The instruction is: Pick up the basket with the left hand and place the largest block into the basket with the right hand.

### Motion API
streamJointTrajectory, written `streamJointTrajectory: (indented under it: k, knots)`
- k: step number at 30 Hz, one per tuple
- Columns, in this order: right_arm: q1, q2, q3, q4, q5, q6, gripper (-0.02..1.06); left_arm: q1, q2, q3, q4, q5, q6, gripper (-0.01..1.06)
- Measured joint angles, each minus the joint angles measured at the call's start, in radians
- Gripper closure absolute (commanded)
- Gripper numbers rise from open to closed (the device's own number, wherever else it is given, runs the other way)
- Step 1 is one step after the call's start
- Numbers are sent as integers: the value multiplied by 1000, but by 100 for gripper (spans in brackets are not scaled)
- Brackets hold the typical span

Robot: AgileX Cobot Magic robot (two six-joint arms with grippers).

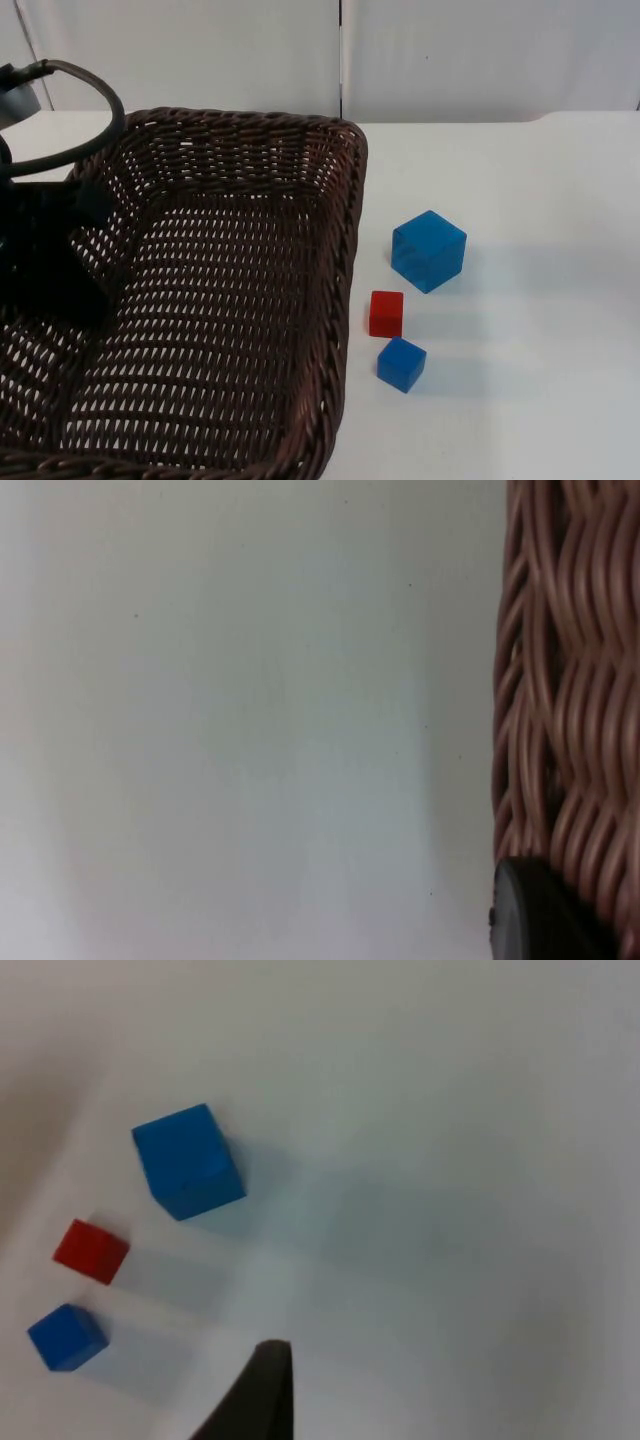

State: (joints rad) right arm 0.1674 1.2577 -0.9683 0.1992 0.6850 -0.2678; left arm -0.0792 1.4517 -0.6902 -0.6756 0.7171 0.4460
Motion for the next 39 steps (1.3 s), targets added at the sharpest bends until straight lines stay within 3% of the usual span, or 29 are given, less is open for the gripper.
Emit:
streamJointTrajectory:
  k: [4,11,19,26,32,39]
  knots:
    - [0,72,-2,112,-5,-89,0,0,0,0,0,0,0,105]
    - [71,165,-2,131,-38,-146,0,0,0,0,2,-2,0,105]
    - [209,306,-2,135,-212,-178,0,0,0,0,8,-2,0,105]
    - [253,441,-26,140,-373,-200,0,0,0,0,12,-2,0,105]
    - [268,545,-97,124,-378,-251,0,0,0,0,12,-8,0,105]
    - [268,711,-260,124,-323,-263,0,0,0,0,18,-10,0,105]
